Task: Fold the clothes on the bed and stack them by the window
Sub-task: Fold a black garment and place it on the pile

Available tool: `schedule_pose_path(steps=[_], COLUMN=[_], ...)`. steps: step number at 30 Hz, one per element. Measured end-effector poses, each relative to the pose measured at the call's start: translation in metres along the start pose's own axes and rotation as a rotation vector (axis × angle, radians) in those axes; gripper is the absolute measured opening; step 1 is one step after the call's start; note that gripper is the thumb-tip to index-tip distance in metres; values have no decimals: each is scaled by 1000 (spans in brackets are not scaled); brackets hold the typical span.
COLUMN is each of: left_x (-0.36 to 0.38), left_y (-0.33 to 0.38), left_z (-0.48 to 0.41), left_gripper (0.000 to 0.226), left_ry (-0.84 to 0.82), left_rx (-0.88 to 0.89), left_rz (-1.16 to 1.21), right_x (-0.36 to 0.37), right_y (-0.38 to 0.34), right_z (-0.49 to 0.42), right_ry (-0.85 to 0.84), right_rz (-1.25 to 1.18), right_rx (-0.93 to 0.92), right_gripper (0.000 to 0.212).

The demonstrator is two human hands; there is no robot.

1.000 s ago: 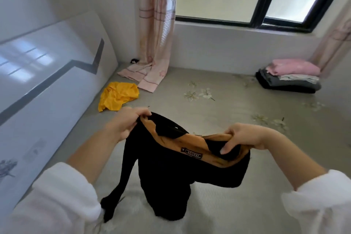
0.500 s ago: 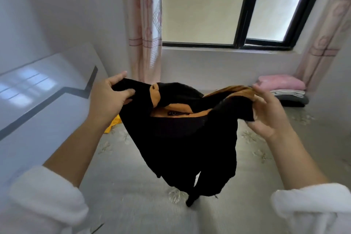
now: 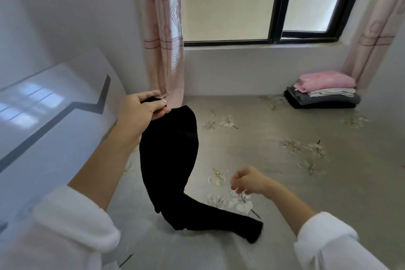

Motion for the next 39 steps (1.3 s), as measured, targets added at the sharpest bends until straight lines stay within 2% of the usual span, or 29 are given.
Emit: schedule_pose_path(steps=[4, 7, 11, 13, 15, 16, 17, 19, 21, 24, 26, 30, 31, 33, 35, 36, 38, 39], left_x=[-8, -22, -44, -56, -66, -71, -76, -85, -95, -117, -135, -143, -142, -142, -146, -149, -153, -155], left_y=[-5, -3, 10, 19, 28, 32, 36, 40, 37, 19, -3, -49, -58, -69, -73, -70, -53, -43], left_z=[4, 6, 9, 10, 10, 10, 10, 8, 4, -6, -9, -6, -5, -5, -7, -10, -19, -27], left_gripper=[28, 30, 30, 30, 30, 31, 31, 32, 29, 26, 29, 20, 25, 48, 66, 68, 64, 59], left_ry=[-84, -153, -175, -171, -160, -152, -142, -107, -41, 177, 286, 265, 266, 249, 232, 247, 319, 371], left_rx=[-4, -58, -69, -51, -25, -16, -7, 9, 10, -35, -92, -214, -220, -226, -183, -130, 34, 101], left_rz=[-107, 0, 260, 379, 497, 565, 633, 736, 767, 597, 492, 266, 223, 78, -216, -422, -765, -819], right_x=[71, 100, 122, 129, 132, 132, 132, 128, 114, 75, 39, -21, -32, -51, -71, -81, -104, -116], right_y=[3, -3, 1, 6, 9, 9, 6, -7, -20, -35, -39, -47, -49, -55, -61, -66, -81, -90], right_z=[-22, -37, -56, -61, -63, -64, -64, -62, -60, -53, -50, -33, -28, -17, -4, 2, 12, 17], right_ry=[-146, -132, -142, -94, -27, -4, 13, 45, 91, 143, 235, 405, 421, 404, 419, 441, 459, 435], right_rz=[5, -31, -1, 9, -64, -125, -191, -269, -312, -403, -331, -331, -343, -328, -247, -209, -227, -262], right_rx=[65, 51, 66, 43, -22, -51, -79, -113, -154, -151, -169, -210, -205, -204, -220, -250, -353, -404], right_gripper=[11, 19, 54, 77, 87, 82, 67, 29, 30, 24, 25, 25, 26, 29, 33, 34, 26, 19])
Point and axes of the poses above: each hand's wrist, its own z-axis away from the middle knuckle, its own x-axis out of the palm, y = z × x, the point moved 3 cm from there along -z, towards the middle knuckle, and after that the axes turned 4 degrees about -z, right-handed, at the moved point
